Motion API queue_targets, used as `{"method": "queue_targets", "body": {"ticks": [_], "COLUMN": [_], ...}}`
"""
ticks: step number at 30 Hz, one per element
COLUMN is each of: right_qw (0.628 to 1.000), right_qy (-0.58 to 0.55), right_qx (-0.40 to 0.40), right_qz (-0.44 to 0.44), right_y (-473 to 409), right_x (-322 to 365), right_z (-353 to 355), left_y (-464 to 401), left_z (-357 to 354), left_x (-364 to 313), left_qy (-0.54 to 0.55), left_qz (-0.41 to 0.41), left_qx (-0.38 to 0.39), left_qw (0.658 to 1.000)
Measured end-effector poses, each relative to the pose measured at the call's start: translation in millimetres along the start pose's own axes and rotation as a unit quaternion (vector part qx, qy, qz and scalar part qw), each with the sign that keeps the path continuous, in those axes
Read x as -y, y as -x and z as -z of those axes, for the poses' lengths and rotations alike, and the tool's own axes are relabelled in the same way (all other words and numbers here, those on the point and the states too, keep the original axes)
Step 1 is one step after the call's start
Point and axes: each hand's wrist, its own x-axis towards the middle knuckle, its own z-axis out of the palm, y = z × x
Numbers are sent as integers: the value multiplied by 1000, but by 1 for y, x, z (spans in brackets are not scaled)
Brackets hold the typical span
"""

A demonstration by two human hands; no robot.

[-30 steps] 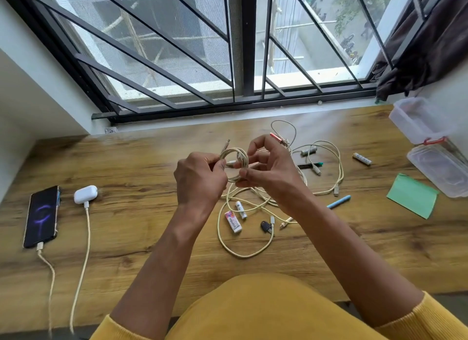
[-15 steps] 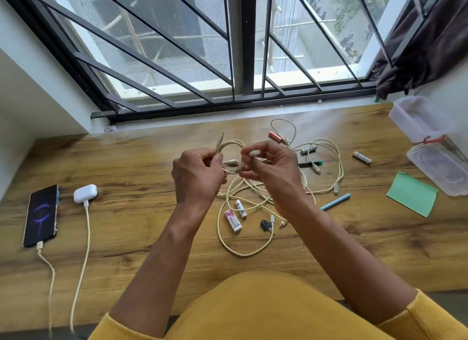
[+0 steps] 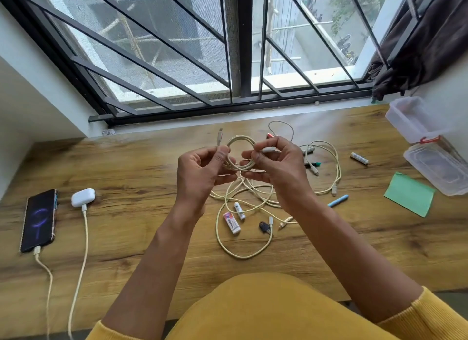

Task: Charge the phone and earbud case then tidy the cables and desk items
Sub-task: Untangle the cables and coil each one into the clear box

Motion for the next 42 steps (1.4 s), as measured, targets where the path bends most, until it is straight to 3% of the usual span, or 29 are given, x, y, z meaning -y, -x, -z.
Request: {"method": "queue_targets", "body": {"ticks": [11,15,21,32,42], "right_qw": [999,999,999,999,1000], "right_qy": [-36,-39,-27,11,6], "right_qx": [-25,-12,29,-7,2], "right_qz": [18,25,36,34,9], "right_y": [0,0,0,4,2], "right_x": [5,4,2,4,3], "right_z": [-2,-4,-4,-9,-8], "left_y": [-1,-1,2,4,4], "left_z": [6,3,-3,-6,-2], "left_x": [-2,-3,-2,0,-1], "left_qy": [204,227,217,94,123], "left_qz": [89,108,110,55,87], "left_qx": [50,2,-53,-20,33], "left_qw": [974,968,969,994,988]}}
